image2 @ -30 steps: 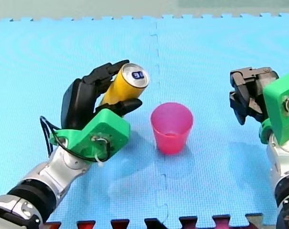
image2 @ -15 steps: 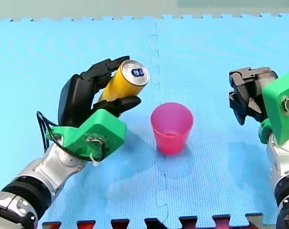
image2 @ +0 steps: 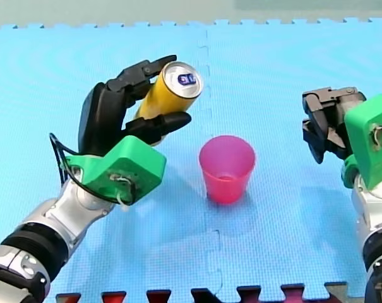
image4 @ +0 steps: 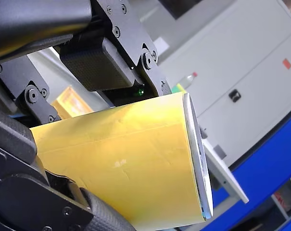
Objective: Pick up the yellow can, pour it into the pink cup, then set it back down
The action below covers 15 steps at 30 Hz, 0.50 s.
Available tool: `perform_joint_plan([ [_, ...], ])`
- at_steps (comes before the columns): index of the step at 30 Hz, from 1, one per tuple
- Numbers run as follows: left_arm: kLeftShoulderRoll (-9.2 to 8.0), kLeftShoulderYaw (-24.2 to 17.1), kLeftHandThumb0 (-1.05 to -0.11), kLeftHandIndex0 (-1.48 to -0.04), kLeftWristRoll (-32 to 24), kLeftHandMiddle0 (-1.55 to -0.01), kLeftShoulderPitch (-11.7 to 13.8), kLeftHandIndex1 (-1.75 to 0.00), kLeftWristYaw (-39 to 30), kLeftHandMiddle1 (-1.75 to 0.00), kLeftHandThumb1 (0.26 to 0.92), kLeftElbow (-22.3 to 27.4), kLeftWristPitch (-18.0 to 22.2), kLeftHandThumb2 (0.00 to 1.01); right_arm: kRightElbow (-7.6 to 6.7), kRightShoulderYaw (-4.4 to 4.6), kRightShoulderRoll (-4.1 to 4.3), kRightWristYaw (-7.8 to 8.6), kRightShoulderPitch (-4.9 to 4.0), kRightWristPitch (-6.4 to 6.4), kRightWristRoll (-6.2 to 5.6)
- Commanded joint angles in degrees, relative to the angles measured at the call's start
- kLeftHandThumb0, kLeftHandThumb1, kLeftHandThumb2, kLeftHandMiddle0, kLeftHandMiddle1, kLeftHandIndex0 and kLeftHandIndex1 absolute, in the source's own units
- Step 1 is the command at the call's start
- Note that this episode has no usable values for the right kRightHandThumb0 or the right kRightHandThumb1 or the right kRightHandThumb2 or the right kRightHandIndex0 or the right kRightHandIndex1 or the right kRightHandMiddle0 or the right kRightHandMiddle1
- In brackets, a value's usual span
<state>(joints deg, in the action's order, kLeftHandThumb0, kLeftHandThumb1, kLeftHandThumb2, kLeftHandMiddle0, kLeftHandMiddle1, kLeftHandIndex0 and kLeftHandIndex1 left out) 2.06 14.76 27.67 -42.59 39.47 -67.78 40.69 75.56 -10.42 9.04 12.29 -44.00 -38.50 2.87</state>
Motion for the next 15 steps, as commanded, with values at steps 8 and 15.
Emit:
perform_joint_plan([
  [8,1.83,1.9,-0.432,-1.23,2.2,-1.36,-1.5,-0.02,4.0,-0.02,0.775,0.6,1.0,0.0,0.12,0.2,0.58,0.74,-0.47,0.26,0.11],
  [15,2.09,3.4,-0.427,-1.25,4.2,-1.38,-1.7,-0.01,6.2,-0.02,0.768,0.4,0.7,0.0,0.19,0.38,0.43,0.19,-0.5,0.48,0.36],
])
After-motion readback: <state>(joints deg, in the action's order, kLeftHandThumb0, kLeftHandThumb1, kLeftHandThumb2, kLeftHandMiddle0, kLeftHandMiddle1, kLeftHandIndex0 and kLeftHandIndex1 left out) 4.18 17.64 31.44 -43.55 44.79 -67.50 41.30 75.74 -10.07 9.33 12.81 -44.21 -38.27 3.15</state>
